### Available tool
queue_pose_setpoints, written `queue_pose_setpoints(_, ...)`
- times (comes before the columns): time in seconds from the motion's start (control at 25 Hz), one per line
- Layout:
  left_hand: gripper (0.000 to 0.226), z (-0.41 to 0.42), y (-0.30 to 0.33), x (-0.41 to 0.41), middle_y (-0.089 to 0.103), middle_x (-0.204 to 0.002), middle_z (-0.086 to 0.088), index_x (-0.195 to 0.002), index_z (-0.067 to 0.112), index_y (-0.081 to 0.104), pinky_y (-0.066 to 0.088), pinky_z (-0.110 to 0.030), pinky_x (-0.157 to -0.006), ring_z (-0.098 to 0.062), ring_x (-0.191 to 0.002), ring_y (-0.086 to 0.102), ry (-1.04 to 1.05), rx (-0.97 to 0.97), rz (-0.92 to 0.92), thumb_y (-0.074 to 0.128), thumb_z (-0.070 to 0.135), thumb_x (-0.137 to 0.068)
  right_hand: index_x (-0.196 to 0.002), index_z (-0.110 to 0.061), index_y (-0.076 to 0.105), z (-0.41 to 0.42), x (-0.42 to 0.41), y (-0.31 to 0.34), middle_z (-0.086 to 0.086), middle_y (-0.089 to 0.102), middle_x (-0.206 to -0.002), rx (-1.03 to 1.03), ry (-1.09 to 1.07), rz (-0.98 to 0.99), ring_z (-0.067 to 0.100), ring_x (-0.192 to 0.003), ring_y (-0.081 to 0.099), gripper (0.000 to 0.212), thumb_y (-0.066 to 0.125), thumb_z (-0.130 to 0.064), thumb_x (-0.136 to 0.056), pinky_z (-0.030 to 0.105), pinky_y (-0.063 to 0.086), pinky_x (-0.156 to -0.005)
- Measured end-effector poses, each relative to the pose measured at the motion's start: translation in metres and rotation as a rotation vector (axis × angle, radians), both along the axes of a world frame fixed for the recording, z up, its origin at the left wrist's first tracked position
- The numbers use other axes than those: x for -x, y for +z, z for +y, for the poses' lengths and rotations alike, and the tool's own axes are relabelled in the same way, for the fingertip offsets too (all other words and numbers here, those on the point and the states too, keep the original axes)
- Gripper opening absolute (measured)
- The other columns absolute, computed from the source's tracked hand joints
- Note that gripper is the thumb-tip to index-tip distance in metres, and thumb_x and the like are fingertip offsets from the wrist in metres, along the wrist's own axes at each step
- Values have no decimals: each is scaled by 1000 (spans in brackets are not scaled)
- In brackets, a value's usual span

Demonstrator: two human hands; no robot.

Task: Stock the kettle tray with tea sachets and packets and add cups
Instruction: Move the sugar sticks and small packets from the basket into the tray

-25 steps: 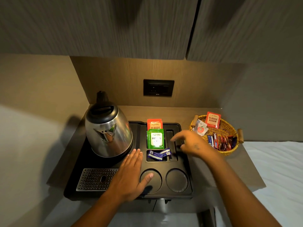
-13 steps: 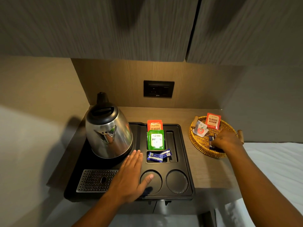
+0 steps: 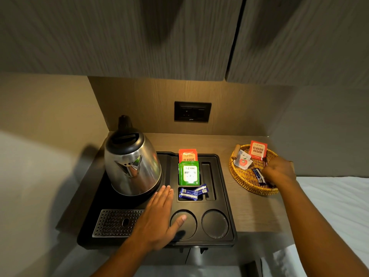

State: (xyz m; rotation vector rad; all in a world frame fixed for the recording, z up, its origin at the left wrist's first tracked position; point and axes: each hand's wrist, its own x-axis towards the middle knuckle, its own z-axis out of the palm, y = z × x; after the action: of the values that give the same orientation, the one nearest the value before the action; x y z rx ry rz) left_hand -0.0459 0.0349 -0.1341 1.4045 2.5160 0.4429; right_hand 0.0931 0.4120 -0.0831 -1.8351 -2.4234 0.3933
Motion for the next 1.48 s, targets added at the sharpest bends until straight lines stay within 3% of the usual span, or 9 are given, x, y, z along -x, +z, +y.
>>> queue_pose_setpoints(0.12,91,1,-1,0,-10,-162,6,-153,22,-6,-4,-32,-120,-7,-146,-18,2,-3,5,10,79,-84,-75,-13,66,-20,8,13,5,62,-68,47,56,134,22,-66,64,16,73,-26,-79,37,57,-60)
queue_pose_setpoints(0.24,90,0,-1,1,-11,-162,6,-153,22,-6,-5,-31,-119,-7,-146,-18,-1,-3,9,11,78,-85,-73,-15,69,-69,42,15,6,65,-75,331,167,356,21,-75,65,11,79,-20,-75,36,59,-66)
queue_pose_setpoints(0.32,90,0,-2,1,-10,-162,6,-153,22,-6,-5,-32,-119,-8,-146,-18,-6,4,9,11,78,-85,-73,-10,69,-97,73,11,9,68,-78,464,192,412,20,-71,68,13,79,-17,-75,31,60,-58)
queue_pose_setpoints(0.64,89,0,-3,2,-8,-163,6,-154,22,-4,-3,-31,-120,-6,-146,-17,-1,-14,22,14,77,-87,-76,-4,71,-108,116,3,12,71,-76,405,237,107,23,-59,70,19,84,-14,-67,40,61,-60)
queue_pose_setpoints(0.76,88,-1,-5,2,-8,-163,5,-154,21,-4,-3,-32,-120,-6,-146,-18,-1,-17,29,14,77,-87,-80,-15,70,-116,106,8,4,69,-74,225,343,107,20,-69,67,22,82,-30,-68,33,55,-58)
queue_pose_setpoints(0.88,89,0,-5,2,-7,-163,5,-154,20,-3,-3,-31,-120,-6,-146,-18,0,-23,40,12,77,-87,-91,-25,64,-160,91,-2,-2,63,-80,154,510,-35,15,-71,59,46,78,-58,-62,26,42,-51)
queue_pose_setpoints(1.0,89,1,-5,2,-7,-163,4,-154,21,-3,-4,-31,-119,-7,-146,-17,4,-24,41,12,77,-87,-107,-20,59,-188,85,-15,4,63,-103,108,504,-130,24,-91,61,65,76,-63,-61,34,50,-65)
queue_pose_setpoints(1.32,88,1,-8,2,-5,-163,6,-154,22,-2,-6,-28,-117,-5,-145,-17,5,-41,47,14,78,-88,-106,-18,67,-202,94,-12,8,67,-107,178,591,-18,26,-94,64,26,70,-28,-82,35,51,-70)
queue_pose_setpoints(1.48,87,0,-8,1,-4,-163,5,-154,23,-1,-5,-29,-116,-6,-145,-17,9,-44,33,15,78,-88,-94,-25,68,-207,79,-9,1,69,-96,193,507,146,20,-86,64,14,68,-27,-80,31,51,-66)
